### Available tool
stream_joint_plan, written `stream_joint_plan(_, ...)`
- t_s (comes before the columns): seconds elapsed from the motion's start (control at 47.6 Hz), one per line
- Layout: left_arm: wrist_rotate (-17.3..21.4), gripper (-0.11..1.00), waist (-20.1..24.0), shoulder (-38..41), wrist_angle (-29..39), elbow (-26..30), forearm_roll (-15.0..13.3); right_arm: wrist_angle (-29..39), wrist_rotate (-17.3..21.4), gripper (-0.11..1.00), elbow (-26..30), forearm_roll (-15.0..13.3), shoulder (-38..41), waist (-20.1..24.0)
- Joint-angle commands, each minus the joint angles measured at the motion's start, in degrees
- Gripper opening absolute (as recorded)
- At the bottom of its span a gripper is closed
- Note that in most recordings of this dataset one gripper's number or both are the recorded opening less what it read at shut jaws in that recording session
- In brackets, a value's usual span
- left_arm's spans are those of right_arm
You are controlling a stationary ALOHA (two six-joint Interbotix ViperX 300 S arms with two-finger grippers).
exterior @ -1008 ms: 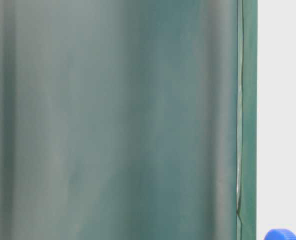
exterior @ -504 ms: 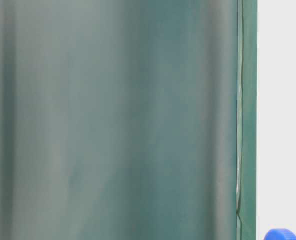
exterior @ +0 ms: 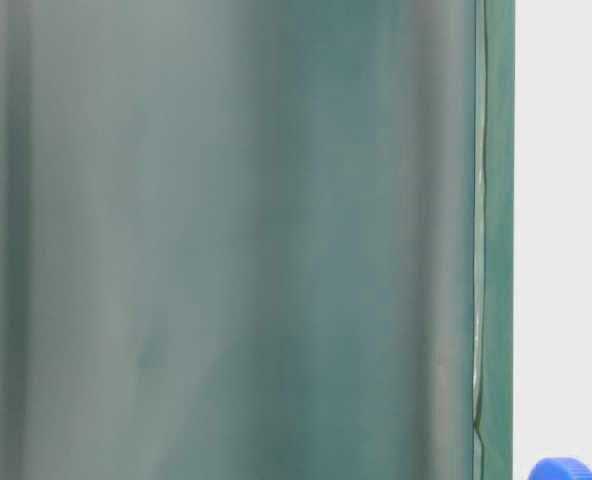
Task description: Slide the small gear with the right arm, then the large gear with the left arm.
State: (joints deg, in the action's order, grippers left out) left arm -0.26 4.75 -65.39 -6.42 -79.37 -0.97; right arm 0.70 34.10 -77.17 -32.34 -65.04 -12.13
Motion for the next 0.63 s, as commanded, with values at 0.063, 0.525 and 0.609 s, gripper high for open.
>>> stream_joint_plan(0.063, 0.0, 0.00, -0.4, 0.5, -0.5, 0.8, 0.0, -1.1, 0.2, 0.50, 0.6, -0.2, 0.2, 0.0)
stream_joint_plan(0.525, -0.1, 0.00, -0.4, 0.0, -0.5, 0.3, 0.0, -1.2, 0.4, 0.50, 0.5, -0.1, 0.2, 0.0)
stream_joint_plan(0.609, -0.1, 0.00, -0.4, 0.0, -0.5, 0.2, 0.0, -1.2, 0.4, 0.50, 0.4, -0.1, 0.2, 0.0)
